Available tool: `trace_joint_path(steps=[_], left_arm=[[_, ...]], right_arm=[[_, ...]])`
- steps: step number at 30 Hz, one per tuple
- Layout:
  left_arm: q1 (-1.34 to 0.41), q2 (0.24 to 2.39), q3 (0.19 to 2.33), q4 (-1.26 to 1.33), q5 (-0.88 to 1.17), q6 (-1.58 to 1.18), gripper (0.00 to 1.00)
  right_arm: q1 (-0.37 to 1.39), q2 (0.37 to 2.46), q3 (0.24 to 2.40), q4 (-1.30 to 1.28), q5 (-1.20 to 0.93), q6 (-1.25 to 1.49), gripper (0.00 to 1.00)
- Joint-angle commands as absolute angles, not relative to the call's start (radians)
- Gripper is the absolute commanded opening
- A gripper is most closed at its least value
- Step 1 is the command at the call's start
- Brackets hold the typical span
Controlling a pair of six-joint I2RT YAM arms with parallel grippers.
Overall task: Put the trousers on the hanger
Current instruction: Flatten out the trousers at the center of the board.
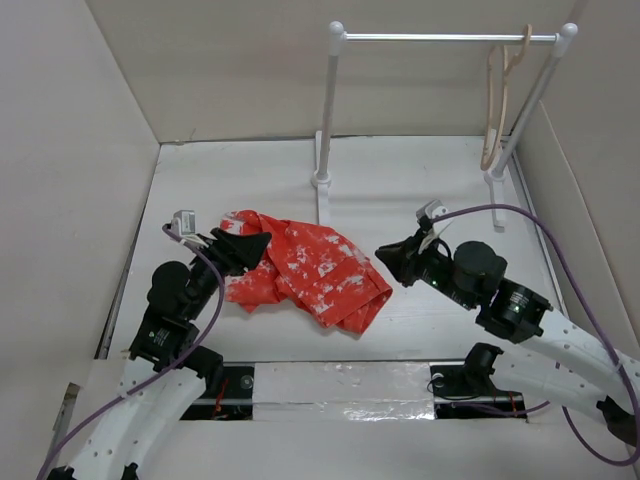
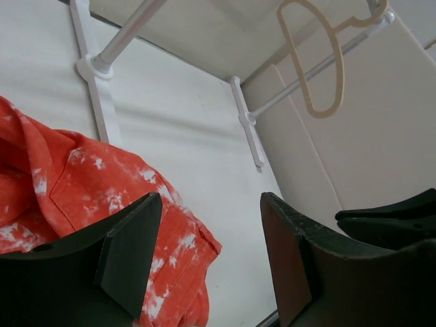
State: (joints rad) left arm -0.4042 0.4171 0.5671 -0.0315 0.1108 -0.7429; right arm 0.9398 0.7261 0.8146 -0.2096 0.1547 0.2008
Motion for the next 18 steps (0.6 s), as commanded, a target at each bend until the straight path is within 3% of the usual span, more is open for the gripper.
trace_joint_path(steps=[1, 2, 5, 6, 7, 8, 10, 11, 18], left_arm=[[-0.403, 0.413, 0.558, 0.099, 0.147, -0.752, 0.58], [-0.403, 0.416, 0.555, 0.119, 0.164, -0.75, 0.58], [-0.403, 0.452, 0.549, 0.216, 0.205, -0.752, 0.49], [-0.403, 0.489, 0.554, 0.238, 0.218, -0.75, 0.43], [-0.403, 0.511, 0.557, 0.282, 0.231, -0.752, 0.31], [-0.403, 0.531, 0.563, 0.304, 0.256, -0.753, 0.24], [-0.403, 0.607, 0.59, 0.354, 0.27, -0.762, 0.05], [-0.403, 0.636, 0.604, 0.365, 0.278, -0.765, 0.01], [-0.403, 0.857, 0.659, 0.485, 0.35, -0.822, 0.0]], right_arm=[[0.963, 0.755, 0.836, -0.226, 0.088, 0.163, 0.22], [0.977, 0.765, 0.831, -0.218, 0.08, 0.163, 0.31], [1.028, 0.817, 0.821, -0.192, 0.106, 0.164, 0.41], [1.058, 0.831, 0.815, -0.186, 0.11, 0.166, 0.36], [1.078, 0.862, 0.813, -0.183, 0.12, 0.175, 0.21], [1.101, 0.874, 0.813, -0.18, 0.149, 0.179, 0.0], [1.165, 0.911, 0.813, -0.179, 0.181, 0.195, 0.0], [1.187, 0.922, 0.813, -0.181, 0.231, 0.202, 0.0], [1.322, 0.999, 0.761, -0.129, 0.35, 0.291, 0.0]])
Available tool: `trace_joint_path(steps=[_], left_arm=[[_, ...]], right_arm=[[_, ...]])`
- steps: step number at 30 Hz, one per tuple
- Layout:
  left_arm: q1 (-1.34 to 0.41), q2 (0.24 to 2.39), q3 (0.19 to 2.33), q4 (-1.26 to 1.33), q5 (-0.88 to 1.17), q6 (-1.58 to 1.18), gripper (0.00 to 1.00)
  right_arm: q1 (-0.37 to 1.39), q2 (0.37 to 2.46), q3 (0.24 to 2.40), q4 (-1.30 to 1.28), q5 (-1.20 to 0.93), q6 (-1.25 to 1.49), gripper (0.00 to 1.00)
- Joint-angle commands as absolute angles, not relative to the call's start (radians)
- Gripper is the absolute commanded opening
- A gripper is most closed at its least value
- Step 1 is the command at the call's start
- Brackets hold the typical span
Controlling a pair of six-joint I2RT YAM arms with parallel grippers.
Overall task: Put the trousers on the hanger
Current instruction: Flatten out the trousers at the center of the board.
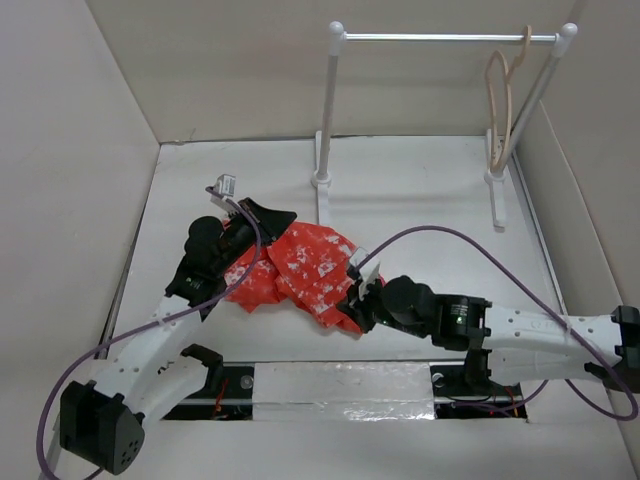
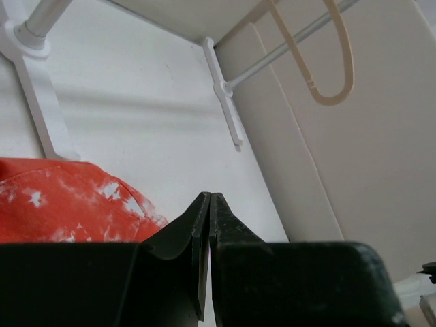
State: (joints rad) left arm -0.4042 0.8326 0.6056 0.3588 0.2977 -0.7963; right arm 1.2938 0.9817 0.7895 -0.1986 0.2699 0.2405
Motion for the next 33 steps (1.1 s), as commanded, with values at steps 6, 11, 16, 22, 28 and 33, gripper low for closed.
trace_joint_path(steps=[6, 11, 16, 22, 28, 33], left_arm=[[-0.599, 0.983, 0.718, 0.301, -0.009, -0.697, 0.0], [-0.657, 0.866, 0.638, 0.173, -0.234, -0.71, 0.11], [-0.657, 0.657, 0.485, -0.036, -0.275, -0.744, 0.46], [-0.701, 0.463, 0.347, -0.187, -0.295, -0.831, 0.51], [-0.713, 0.46, 0.308, -0.213, -0.314, -0.896, 0.58], [-0.713, 0.529, 0.285, -0.19, -0.322, -0.928, 0.66]], right_arm=[[1.322, 1.1, 0.68, -0.015, 0.367, 0.336, 0.07], [1.344, 1.227, 0.715, -0.021, 0.403, 0.345, 0.51], [1.353, 1.367, 0.805, -0.037, 0.449, 0.327, 0.54], [1.362, 1.488, 0.834, -0.037, 0.469, 0.324, 0.56], [1.38, 1.584, 0.882, -0.038, 0.521, 0.345, 0.57], [1.419, 1.637, 0.914, -0.061, 0.655, 0.36, 0.47]])
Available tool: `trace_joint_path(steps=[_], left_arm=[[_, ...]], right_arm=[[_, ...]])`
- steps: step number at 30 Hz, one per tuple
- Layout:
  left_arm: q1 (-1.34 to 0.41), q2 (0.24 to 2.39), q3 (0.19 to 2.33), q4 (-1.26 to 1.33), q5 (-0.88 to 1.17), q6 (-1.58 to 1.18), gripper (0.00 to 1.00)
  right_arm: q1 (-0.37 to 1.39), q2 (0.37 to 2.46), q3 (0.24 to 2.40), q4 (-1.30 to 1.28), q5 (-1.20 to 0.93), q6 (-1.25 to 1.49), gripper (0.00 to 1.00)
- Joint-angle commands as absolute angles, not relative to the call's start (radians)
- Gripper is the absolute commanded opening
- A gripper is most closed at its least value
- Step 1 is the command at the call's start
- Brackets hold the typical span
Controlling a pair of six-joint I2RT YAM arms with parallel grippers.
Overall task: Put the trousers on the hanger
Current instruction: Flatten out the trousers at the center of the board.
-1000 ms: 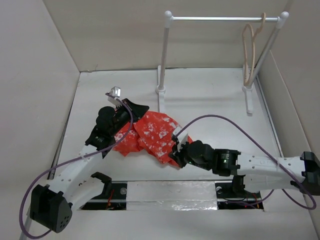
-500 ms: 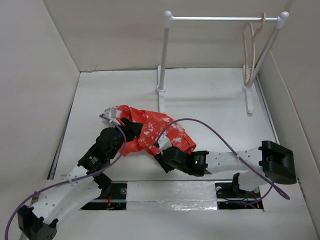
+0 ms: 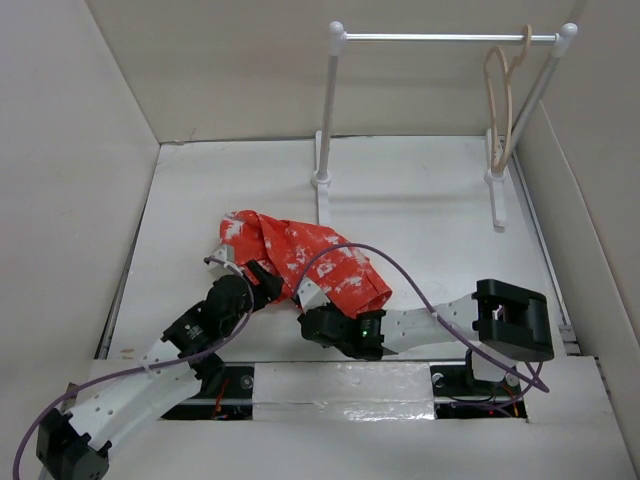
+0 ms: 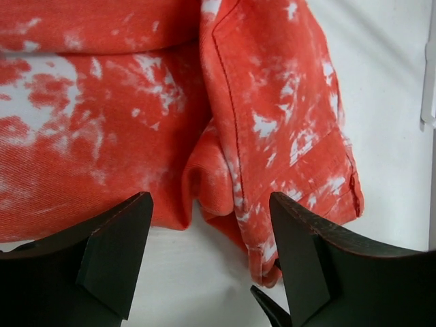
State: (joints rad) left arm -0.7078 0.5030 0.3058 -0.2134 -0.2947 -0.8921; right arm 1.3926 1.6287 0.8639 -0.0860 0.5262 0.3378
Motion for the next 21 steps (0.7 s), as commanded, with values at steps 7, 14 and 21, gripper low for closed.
trace_joint_path(steps=[7, 14, 21], left_arm=[[-0.713, 0.574, 0.224, -0.106, -0.348, -0.973, 0.66], [-0.713, 0.609, 0.203, -0.045, -0.337, -0.979, 0.65], [-0.713, 0.597, 0.195, -0.047, -0.35, -0.991, 0.58]], right_arm=[[1.45, 1.64, 0.931, -0.13, 0.811, 0.431, 0.12], [1.45, 1.539, 0.907, -0.15, 0.856, 0.437, 0.0], [1.47, 1.522, 0.867, -0.1, 0.703, 0.44, 0.59]])
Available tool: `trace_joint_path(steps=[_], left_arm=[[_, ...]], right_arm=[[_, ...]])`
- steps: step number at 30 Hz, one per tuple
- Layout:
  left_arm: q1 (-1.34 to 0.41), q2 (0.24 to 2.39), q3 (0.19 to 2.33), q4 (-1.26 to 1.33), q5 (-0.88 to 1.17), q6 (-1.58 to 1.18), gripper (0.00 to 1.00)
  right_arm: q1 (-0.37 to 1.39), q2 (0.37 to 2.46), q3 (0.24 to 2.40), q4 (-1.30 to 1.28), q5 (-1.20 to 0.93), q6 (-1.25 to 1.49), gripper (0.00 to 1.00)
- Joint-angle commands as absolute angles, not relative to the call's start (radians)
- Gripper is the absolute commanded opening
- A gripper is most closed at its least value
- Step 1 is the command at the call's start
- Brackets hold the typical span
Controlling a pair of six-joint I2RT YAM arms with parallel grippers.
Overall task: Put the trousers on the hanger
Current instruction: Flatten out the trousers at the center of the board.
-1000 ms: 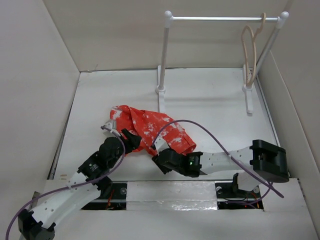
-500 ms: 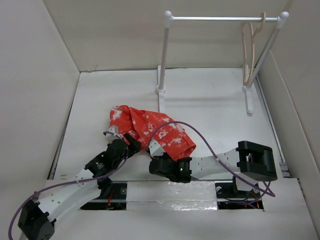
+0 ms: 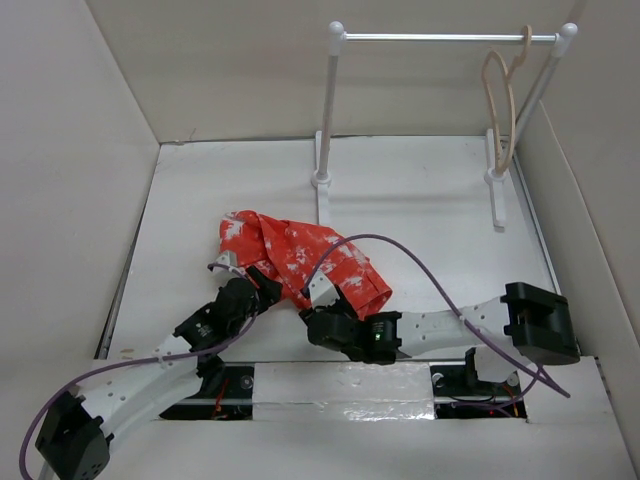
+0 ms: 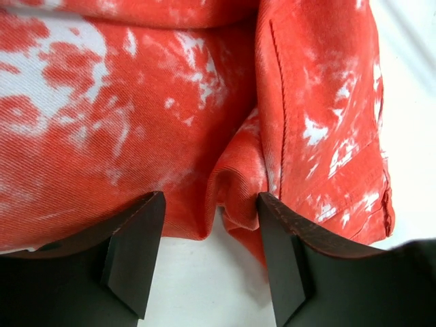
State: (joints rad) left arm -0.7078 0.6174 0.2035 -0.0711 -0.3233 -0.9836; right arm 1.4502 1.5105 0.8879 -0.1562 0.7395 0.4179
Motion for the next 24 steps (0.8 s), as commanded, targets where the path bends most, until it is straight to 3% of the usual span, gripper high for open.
trace_joint_path(steps=[1, 3, 8, 9, 11, 15, 18, 22, 24], left_arm=[[-0.713, 0.586, 0.187, -0.052, -0.359, -0.989, 0.53], [-0.713, 0.565, 0.178, -0.054, -0.37, -0.992, 0.47], [-0.713, 0.563, 0.178, -0.06, -0.368, -0.996, 0.48], [-0.713, 0.568, 0.176, -0.055, -0.367, -0.996, 0.48], [-0.713, 0.572, 0.172, -0.045, -0.362, -1.0, 0.48], [-0.713, 0.59, 0.181, -0.034, -0.362, -0.988, 0.47], [-0.713, 0.607, 0.172, -0.006, -0.359, -0.989, 0.4], [-0.713, 0.62, 0.193, 0.029, -0.367, -0.982, 0.09], [-0.713, 0.621, 0.193, 0.049, -0.373, -0.976, 0.0]], right_arm=[[1.47, 1.531, 0.847, -0.086, 0.703, 0.446, 0.59], [1.47, 1.565, 0.836, -0.072, 0.707, 0.475, 0.59], [1.47, 1.658, 0.845, -0.025, 0.681, 0.468, 0.51], [1.47, 1.676, 0.85, -0.032, 0.708, 0.475, 0.43], [1.47, 1.683, 0.864, -0.049, 0.729, 0.489, 0.38], [1.46, 1.655, 0.876, -0.066, 0.767, 0.483, 0.14], [1.46, 1.591, 0.884, -0.122, 0.796, 0.498, 0.03], [1.46, 1.461, 0.853, -0.138, 0.819, 0.491, 0.03], [1.46, 1.392, 0.85, -0.172, 0.847, 0.494, 0.0]])
